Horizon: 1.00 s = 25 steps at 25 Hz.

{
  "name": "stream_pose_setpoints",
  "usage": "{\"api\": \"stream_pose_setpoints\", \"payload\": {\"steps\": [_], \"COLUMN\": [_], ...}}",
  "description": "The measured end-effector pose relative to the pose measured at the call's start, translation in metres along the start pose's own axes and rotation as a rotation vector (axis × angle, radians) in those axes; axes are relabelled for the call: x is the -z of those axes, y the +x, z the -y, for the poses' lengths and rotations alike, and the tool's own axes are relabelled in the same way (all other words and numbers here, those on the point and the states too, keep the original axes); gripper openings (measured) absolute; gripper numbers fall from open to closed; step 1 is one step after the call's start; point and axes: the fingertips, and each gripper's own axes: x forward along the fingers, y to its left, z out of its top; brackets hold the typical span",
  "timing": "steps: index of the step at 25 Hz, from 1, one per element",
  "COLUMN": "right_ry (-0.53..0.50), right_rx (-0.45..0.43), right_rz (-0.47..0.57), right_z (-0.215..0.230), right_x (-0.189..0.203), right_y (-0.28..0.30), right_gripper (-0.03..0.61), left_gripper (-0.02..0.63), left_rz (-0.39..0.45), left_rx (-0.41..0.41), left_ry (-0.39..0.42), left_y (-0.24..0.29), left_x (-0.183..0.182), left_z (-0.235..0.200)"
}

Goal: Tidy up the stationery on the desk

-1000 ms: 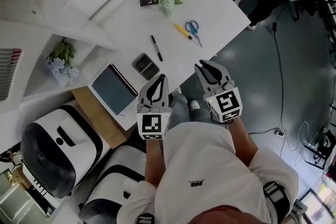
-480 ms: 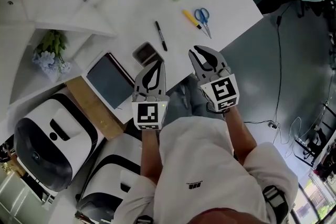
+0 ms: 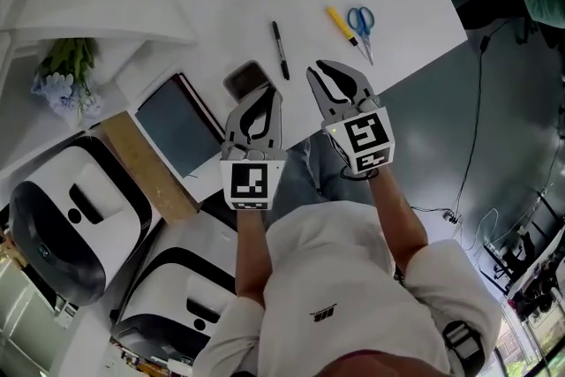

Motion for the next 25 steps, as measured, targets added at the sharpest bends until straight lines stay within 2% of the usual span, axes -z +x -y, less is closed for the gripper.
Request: {"api": "stream_pose_setpoints", "payload": {"steps": [9,25], "right_ry": [-0.014,0.001], "right_rx": [-0.059,-0.067], "right_rz": [-0.084,-0.164], "right_z": [-0.003,0.009], "right_x": [0.031,0.062], "right_y": [0.05,0.103], "right_gripper": [0.049,0.067], "left_gripper": [0.0,0.0], "left_rz": [-0.03,-0.071], "left_rx": [-0.016,-0.019], "left_ry": [-0.011,-0.002], "left_y": [0.011,0.043], "left_x": [0.021,0.038], "left_z": [-0.012,-0.031]}}
